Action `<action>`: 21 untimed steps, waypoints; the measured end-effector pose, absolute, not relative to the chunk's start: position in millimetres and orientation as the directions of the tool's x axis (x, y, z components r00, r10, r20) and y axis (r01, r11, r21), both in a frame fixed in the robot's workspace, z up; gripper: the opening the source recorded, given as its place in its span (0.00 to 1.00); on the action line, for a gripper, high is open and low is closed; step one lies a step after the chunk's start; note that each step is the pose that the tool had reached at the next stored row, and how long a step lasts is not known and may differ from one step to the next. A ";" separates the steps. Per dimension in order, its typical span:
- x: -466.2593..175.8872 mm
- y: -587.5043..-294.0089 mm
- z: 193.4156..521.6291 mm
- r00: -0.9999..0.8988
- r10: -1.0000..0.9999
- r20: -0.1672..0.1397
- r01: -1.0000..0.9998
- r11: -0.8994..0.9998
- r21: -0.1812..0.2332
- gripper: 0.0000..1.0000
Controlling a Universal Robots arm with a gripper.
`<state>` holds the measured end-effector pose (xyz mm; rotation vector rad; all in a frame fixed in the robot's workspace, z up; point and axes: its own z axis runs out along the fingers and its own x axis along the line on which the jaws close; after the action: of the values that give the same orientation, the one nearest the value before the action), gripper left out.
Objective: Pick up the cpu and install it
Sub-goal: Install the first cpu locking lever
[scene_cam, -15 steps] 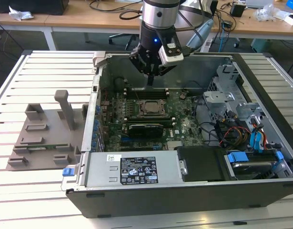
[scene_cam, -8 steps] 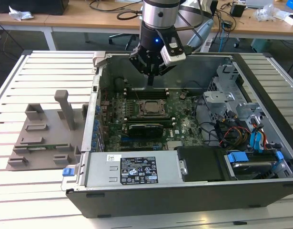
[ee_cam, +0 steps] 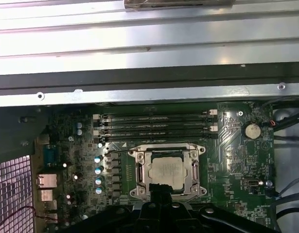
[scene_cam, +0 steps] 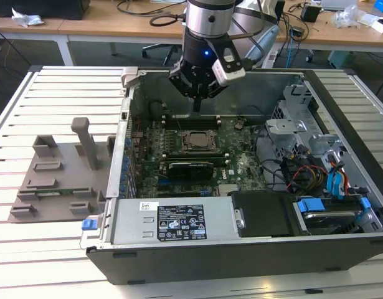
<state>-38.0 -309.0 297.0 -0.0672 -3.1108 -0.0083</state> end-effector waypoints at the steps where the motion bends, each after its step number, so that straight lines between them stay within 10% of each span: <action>1: -38.0 -308.9 297.0 -0.999 0.037 0.030 0.037 0.999 0.005 0.11; 21: -38.0 -308.9 297.0 -0.993 -0.110 0.030 -0.110 0.994 0.005 0.11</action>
<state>-38.0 -308.9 297.0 0.1712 -3.1065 -0.0048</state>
